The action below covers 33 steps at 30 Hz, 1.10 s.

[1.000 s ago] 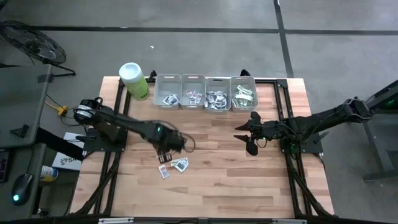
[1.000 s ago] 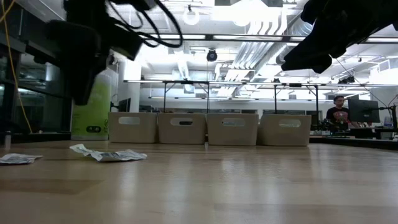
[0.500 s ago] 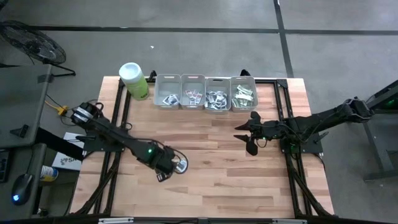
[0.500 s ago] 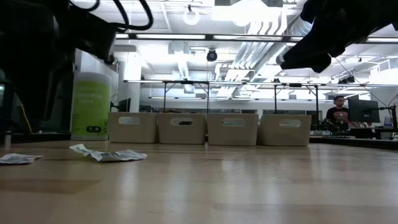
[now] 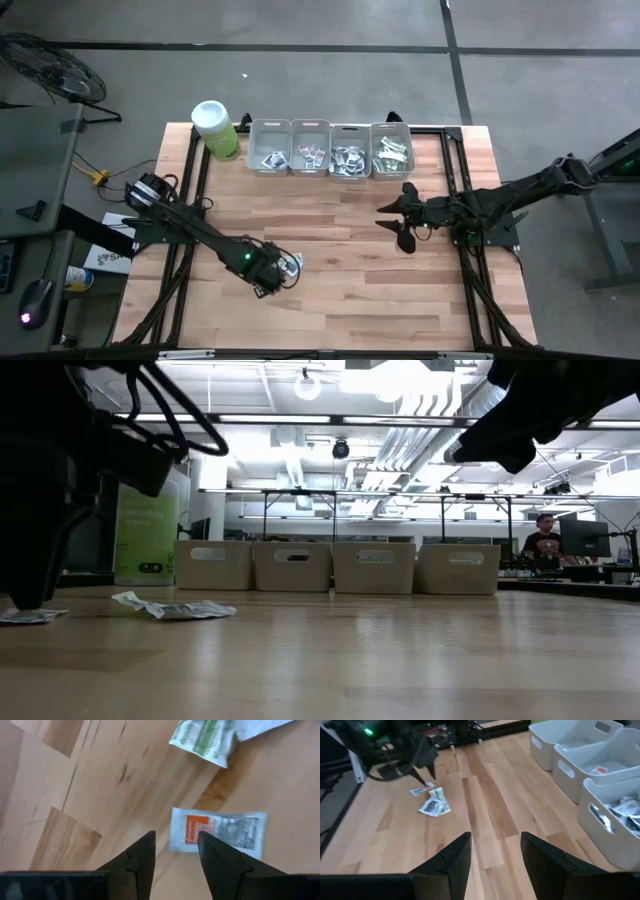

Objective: Pick & Place First Aid Supplies
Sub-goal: Put the ointment pack into the middle left gray bin

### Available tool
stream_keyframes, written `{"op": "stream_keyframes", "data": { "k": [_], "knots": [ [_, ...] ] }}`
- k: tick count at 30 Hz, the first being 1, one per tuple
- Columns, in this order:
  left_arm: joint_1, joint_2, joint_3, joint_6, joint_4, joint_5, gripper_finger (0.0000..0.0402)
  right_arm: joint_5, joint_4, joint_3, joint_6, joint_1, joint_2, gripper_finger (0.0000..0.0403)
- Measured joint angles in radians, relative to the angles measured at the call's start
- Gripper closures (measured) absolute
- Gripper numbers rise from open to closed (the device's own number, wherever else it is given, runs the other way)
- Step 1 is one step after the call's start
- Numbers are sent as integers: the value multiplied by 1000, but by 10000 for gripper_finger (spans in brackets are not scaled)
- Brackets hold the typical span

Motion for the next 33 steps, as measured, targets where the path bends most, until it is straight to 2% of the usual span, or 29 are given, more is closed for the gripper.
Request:
{"op": "stream_keyframes", "data": {
  "k": [6,15,20,27,33],
  "knots": [
    [-1,42,3,-2,21,-16,257,3,34,0,0,47,0,237],
    [0,111,5,-23,27,30,261,5,98,0,0,101,0,237],
    [1,131,8,-27,39,51,299,55,112,0,0,135,0,237],
    [0,131,7,-51,43,55,387,68,121,0,0,159,0,237],
    [-1,143,47,-3,-25,28,397,76,120,0,15,158,0,237]
  ]
}}
